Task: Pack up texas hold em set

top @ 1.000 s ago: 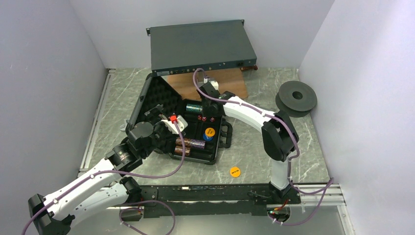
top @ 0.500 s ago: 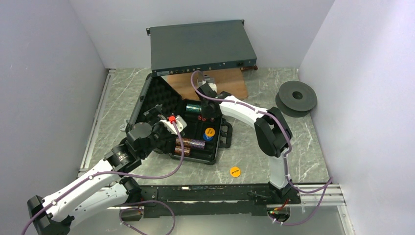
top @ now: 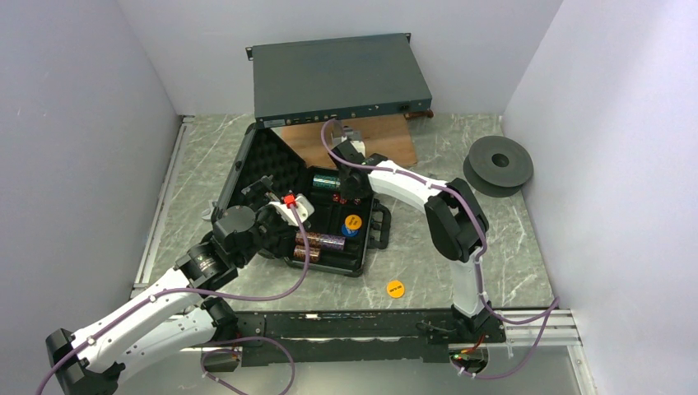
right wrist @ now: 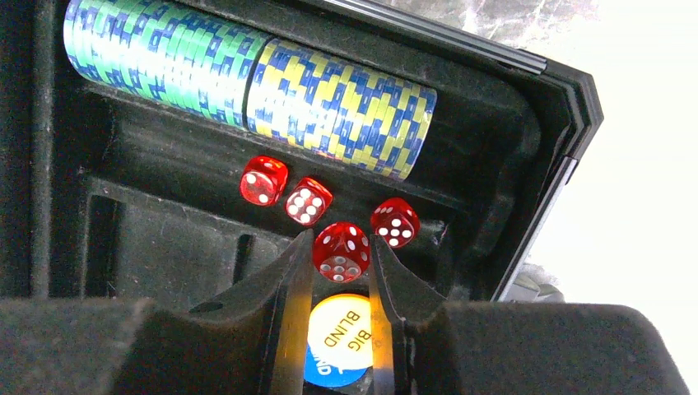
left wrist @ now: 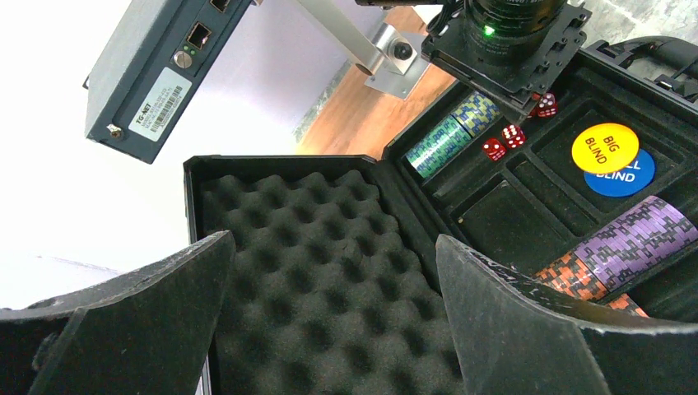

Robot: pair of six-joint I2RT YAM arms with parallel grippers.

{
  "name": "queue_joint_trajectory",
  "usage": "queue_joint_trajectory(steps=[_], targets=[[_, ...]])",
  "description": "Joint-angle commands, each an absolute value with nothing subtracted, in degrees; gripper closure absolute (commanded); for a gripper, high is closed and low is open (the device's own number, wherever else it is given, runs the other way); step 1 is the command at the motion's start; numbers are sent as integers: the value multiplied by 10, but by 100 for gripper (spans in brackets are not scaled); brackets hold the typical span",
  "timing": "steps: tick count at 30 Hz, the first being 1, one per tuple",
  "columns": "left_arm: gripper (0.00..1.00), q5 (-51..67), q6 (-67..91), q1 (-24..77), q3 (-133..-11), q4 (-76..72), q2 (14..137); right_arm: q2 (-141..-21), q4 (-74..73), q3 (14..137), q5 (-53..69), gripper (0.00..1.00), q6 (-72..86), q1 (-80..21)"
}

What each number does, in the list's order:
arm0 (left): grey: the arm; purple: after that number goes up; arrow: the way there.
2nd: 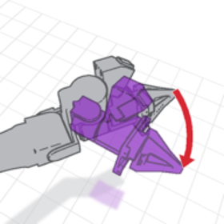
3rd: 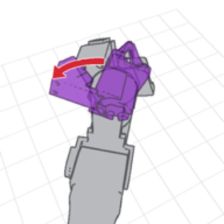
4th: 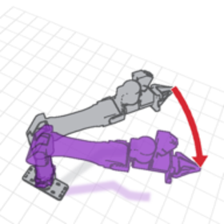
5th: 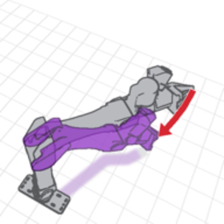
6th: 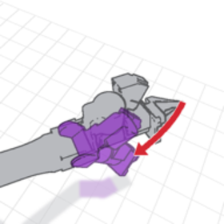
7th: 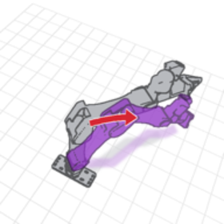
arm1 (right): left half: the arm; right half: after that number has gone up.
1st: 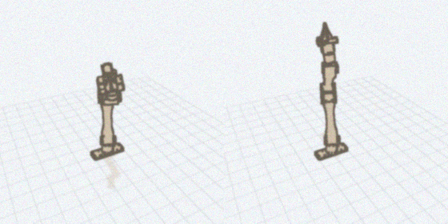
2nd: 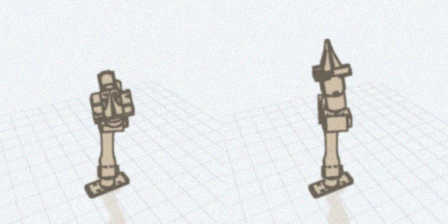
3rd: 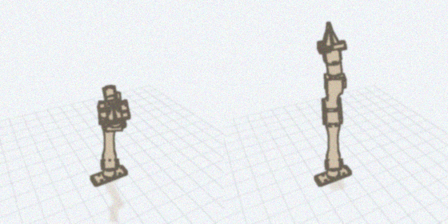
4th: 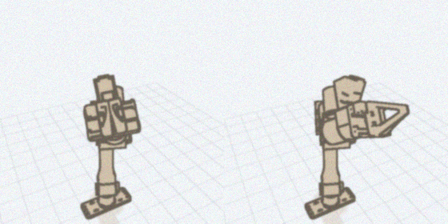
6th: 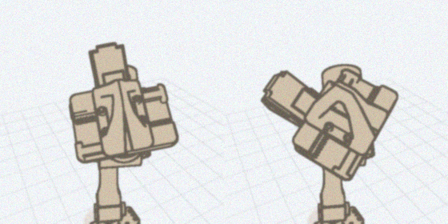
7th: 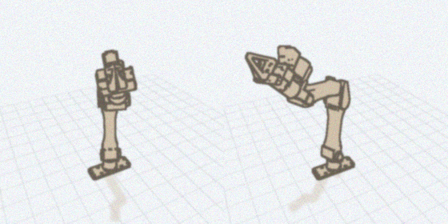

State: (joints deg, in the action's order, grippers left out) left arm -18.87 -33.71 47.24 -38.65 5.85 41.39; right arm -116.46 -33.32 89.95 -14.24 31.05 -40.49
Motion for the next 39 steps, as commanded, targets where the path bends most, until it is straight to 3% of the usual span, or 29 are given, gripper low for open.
queue_joint_trajectory(steps=[1,5,9,19,30,39], targets=[[1,-182,-342,474,-388,49,406,-1153,-313,901,-142,71,304,-399],[1,-183,-342,475,-388,49,406,-1150,-310,895,-139,51,306,-399],[1,-183,-343,475,-388,49,406,-1147,-312,895,-136,39,304,-399],[1,-198,-341,474,-377,28,408,-1072,-313,871,-125,39,305,-399],[1,-167,-318,474,-378,33,415,-888,-323,748,-147,35,315,-404],[1,32,-323,474,-408,106,427,-730,-363,636,-180,27,324,-404]])
